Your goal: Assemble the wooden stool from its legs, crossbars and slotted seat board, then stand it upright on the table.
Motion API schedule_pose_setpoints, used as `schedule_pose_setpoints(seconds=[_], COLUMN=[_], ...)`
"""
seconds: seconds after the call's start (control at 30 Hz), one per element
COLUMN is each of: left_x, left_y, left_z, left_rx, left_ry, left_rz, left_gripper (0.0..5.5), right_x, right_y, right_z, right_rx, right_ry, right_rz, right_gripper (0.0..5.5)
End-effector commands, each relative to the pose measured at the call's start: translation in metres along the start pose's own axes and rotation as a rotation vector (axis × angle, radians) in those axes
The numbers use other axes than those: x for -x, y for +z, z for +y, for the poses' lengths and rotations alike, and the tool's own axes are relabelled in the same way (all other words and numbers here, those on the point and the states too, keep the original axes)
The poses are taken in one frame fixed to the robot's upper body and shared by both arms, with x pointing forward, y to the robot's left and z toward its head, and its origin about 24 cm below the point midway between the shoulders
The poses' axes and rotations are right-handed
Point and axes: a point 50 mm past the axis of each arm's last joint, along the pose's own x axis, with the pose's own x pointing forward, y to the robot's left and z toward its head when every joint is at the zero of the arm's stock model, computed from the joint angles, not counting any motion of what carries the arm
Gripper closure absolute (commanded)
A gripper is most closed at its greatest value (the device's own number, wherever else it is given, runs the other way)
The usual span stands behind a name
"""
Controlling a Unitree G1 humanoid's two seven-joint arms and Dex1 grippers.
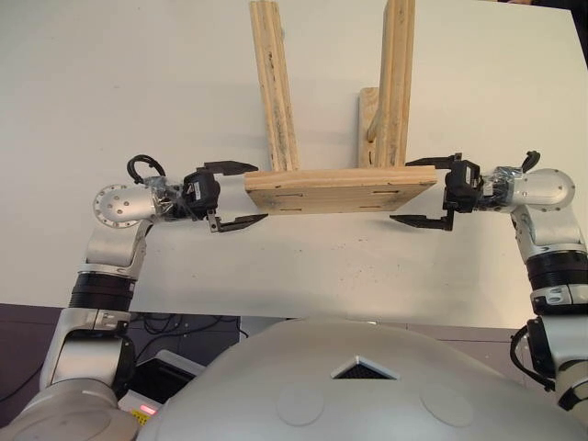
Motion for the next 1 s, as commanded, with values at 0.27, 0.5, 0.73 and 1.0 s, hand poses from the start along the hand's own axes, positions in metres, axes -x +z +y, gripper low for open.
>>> schedule_pose_setpoints(seconds=[0.27, 0.5, 0.73, 1.0], left_x=[-0.0019, -0.0012, -0.002, -0.0017], left_y=[0.0006, 0.0016, 0.003, 0.0046], left_z=[0.0013, 0.0013, 0.0016, 0.0003], left_rx=[-0.016, -0.017, -0.014, -0.013], left_ry=[-0.002, 0.001, 0.008, 0.013], left_rz=[0.005, 0.003, -0.002, -0.004], left_gripper=[1.19, 1.19, 1.19, 1.19], right_x=[-0.0037, -0.0023, -0.0019, -0.0014], right_y=[0.0026, 0.0022, 0.0022, 0.0032], right_z=[0.0013, 0.0029, 0.0047, 0.0047], right_rx=[0.017, 0.015, 0.012, 0.003], right_ry=[0.009, 0.016, 0.028, 0.037], right_rz=[-0.015, -0.01, -0.005, -0.003], right_gripper=[0.74, 0.74, 0.74, 0.74])
